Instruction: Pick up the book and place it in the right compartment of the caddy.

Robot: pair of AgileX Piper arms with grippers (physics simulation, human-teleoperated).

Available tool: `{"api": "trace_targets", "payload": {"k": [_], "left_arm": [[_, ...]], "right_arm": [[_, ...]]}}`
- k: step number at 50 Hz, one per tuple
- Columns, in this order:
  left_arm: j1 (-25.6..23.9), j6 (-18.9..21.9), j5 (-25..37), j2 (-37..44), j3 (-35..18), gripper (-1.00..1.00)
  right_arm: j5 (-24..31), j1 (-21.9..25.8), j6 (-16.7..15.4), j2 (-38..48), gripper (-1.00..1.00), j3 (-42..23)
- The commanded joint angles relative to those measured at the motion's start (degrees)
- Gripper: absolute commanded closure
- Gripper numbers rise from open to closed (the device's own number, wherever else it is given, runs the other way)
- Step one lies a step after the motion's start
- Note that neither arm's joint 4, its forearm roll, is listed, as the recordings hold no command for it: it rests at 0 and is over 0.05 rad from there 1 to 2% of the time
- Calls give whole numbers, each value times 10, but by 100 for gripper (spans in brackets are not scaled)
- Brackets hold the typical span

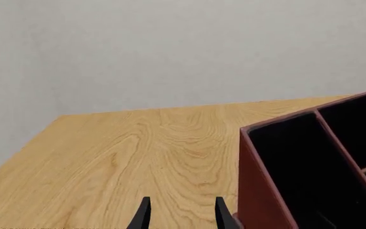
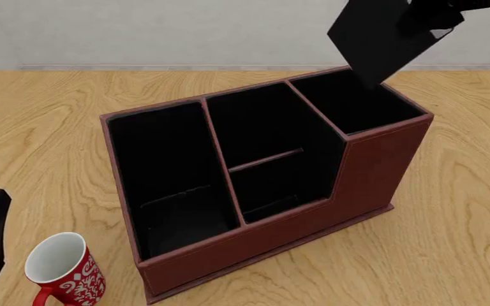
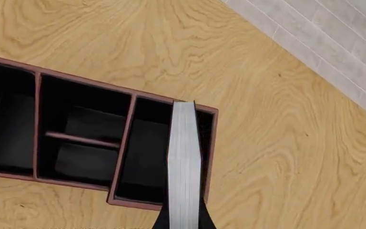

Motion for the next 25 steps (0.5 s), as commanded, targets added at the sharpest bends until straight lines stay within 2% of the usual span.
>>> {"api": "trace_targets", "payload": {"k": [1, 5, 25], "left_arm": [[2, -1, -2, 0, 3, -100], [2, -1, -3, 0, 6, -100], [4, -1, -8, 0, 15, -100]], "right_arm": [[0, 1, 8, 5, 100, 0], [0, 8, 17, 8, 100, -1], [0, 8, 16, 16, 100, 14]]}}
